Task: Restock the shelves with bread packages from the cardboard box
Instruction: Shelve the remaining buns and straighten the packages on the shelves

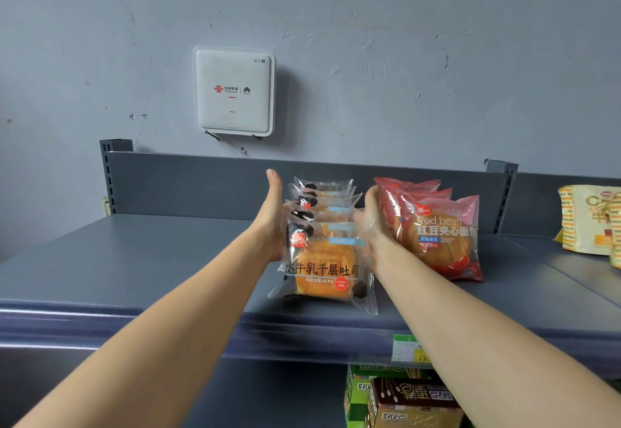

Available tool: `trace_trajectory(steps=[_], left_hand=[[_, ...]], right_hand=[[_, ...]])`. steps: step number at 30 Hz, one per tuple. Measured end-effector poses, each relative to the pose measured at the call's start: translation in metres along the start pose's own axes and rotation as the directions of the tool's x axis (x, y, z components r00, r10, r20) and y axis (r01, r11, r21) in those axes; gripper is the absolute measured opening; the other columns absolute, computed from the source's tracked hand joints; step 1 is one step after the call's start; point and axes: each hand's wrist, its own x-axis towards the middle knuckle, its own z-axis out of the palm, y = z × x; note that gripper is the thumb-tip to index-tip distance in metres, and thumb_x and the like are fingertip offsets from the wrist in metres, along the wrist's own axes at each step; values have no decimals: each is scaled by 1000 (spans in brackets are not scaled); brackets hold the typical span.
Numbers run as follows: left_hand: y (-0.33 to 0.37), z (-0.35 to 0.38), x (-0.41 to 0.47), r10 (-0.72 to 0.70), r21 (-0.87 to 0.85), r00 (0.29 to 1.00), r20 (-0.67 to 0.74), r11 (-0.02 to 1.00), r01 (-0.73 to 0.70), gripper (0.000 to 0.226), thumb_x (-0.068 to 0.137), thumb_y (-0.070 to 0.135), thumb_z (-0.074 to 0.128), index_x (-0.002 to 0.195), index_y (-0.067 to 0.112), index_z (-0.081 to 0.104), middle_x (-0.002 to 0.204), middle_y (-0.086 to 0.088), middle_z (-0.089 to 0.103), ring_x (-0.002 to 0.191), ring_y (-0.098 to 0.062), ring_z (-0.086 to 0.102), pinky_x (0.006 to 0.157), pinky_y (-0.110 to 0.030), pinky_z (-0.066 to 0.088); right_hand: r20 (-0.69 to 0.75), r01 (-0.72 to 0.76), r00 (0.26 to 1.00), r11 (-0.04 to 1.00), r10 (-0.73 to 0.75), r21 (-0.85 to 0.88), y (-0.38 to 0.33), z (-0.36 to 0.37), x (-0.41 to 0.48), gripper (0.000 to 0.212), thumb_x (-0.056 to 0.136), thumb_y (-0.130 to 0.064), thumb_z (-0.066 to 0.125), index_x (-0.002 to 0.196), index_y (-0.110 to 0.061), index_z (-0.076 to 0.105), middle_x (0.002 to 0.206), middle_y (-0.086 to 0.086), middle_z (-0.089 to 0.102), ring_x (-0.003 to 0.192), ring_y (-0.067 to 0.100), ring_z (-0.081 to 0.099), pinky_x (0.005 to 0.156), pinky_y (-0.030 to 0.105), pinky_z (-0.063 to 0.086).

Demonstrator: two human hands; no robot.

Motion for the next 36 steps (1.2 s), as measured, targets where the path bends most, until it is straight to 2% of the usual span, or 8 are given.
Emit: trace_trajectory(steps=[4, 8, 12, 16, 19, 23, 30, 36], left_hand=[[-2, -3, 5, 26, 44, 1000, 7, 999, -26, 102, 75, 86, 11, 105, 5, 65, 97, -23, 72, 85, -39, 71, 77, -53, 57], [1, -9, 2, 25, 49, 998, 64, 998, -28, 98, 75, 87, 15, 97, 6, 66, 85, -18, 73, 84, -35, 69, 75, -45, 55], [3, -35, 1, 31, 171, 962, 272, 982, -80, 92, 58, 92, 43, 99, 13, 69, 102, -11, 72, 121, -34, 55, 112, -53, 30], [-7, -57, -4, -15, 394, 851, 525, 891, -226, 97, 56, 67, 77, 140, 33, 41, 147, 1, 45, 142, -25, 31, 119, -53, 10], [-11, -55, -15, -75, 478, 818, 571, 840, -257, 112, 53, 32, 91, 146, 27, 27, 141, 0, 53, 134, -19, 45, 115, -36, 25], [-14, -40, -26, -66, 603, 869, 491, 745, -284, 80, 71, -14, 71, 131, 27, 37, 106, 8, 72, 103, -10, 67, 91, -24, 48], [-20, -34, -28, 121, 583, 897, 426, 721, -374, 104, 71, -13, 73, 138, 47, 20, 122, 11, 57, 117, -13, 56, 90, -24, 52], [-21, -42, -33, 71, 553, 911, 407, 774, -307, 95, 71, -14, 72, 140, 34, 28, 120, 7, 66, 108, -6, 65, 92, -21, 51]], right_hand=[[24, 61, 998, 998, -62, 27, 1, 0, -3, 88, 93, -65, -2, 142, -11, 46, 146, 14, 46, 134, 30, 44, 104, 37, 36], [51, 6, 999, 998, -9, 68, 3, -4, -4, 87, 92, -71, 8, 102, -7, 66, 97, 15, 71, 85, 25, 67, 54, 27, 54], [113, -10, 994, 980, -13, 201, 5, -9, -8, 90, 84, -81, 17, 105, -9, 67, 106, 18, 69, 100, 34, 65, 80, 43, 53], [72, -23, 997, 983, 10, 183, 5, -11, -17, 91, 81, -83, 17, 114, -13, 64, 124, 17, 64, 116, 36, 59, 89, 49, 46], [53, -62, 997, 985, 54, 161, 8, -8, -24, 102, 74, -90, 18, 126, -13, 61, 130, 16, 60, 120, 36, 57, 90, 51, 46], [27, -30, 999, 991, 27, 127, 11, -5, -34, 101, 77, -87, 15, 127, -13, 61, 127, 18, 62, 117, 35, 59, 90, 48, 49], [-71, 164, 984, 986, -162, 24, 5, 11, -43, 114, 63, -95, 9, 146, -24, 40, 152, 10, 38, 140, 28, 36, 117, 53, 23], [-65, 175, 983, 984, -173, 16, 10, 13, -43, 102, 75, -87, 8, 138, -20, 52, 141, 13, 52, 132, 30, 47, 113, 50, 31]])
